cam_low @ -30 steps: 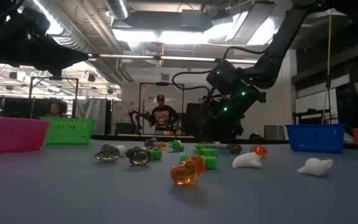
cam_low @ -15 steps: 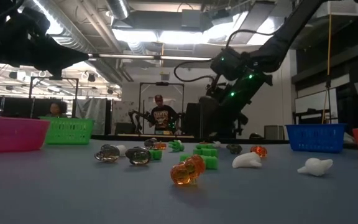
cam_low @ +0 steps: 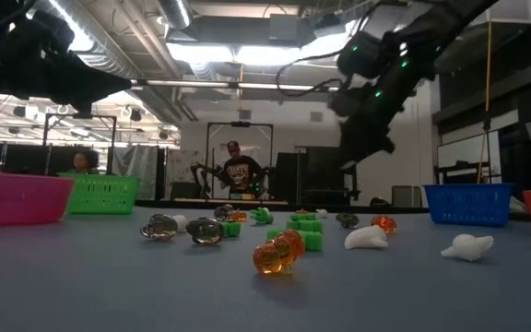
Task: Sort Halloween decoration
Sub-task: Put the small white ghost toy into the blue basket
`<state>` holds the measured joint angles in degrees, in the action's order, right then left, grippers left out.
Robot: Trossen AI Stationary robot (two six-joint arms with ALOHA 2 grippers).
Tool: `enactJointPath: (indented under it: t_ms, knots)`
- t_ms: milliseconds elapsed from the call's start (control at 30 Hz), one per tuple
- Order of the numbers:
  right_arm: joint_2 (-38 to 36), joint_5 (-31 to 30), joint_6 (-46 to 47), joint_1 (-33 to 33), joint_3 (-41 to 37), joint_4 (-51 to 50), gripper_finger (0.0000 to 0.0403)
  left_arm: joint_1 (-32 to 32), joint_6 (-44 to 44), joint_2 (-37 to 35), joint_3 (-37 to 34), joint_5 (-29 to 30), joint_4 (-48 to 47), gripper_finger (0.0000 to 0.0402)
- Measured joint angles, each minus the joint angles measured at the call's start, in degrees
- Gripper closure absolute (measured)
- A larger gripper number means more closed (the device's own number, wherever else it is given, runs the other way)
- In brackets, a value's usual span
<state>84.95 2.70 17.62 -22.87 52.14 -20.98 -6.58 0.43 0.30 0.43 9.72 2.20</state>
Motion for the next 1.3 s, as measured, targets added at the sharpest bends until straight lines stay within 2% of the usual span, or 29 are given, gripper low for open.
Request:
enactJointPath:
  t_ms: [300,467,600,867,1300]
  knots:
    - [-9.96,-0.13,-1.42,-0.02,0.05,-23.53,0.0341,0.02,0.00,0.00,-0.01,0.00,0.00,0.0401]
    - [-11.64,-0.27,-1.61,-0.02,0.07,-34.46,0.0341,0.00,-0.02,0.00,0.00,0.00,0.00,0.0401]
    - [-11.63,-3.45,-1.73,0.00,0.04,-40.36,0.0341,-0.01,0.00,0.00,-0.02,0.00,0.00,0.0401]
    - [-11.59,-8.20,-1.89,-0.02,-0.50,-43.21,0.0324,0.00,-0.01,0.00,-0.01,0.02,0.01,0.0401]
    - [-11.59,-8.26,-1.88,0.00,-0.50,-43.20,0.0240,0.02,0.00,0.00,-0.02,0.02,0.00,0.0401]
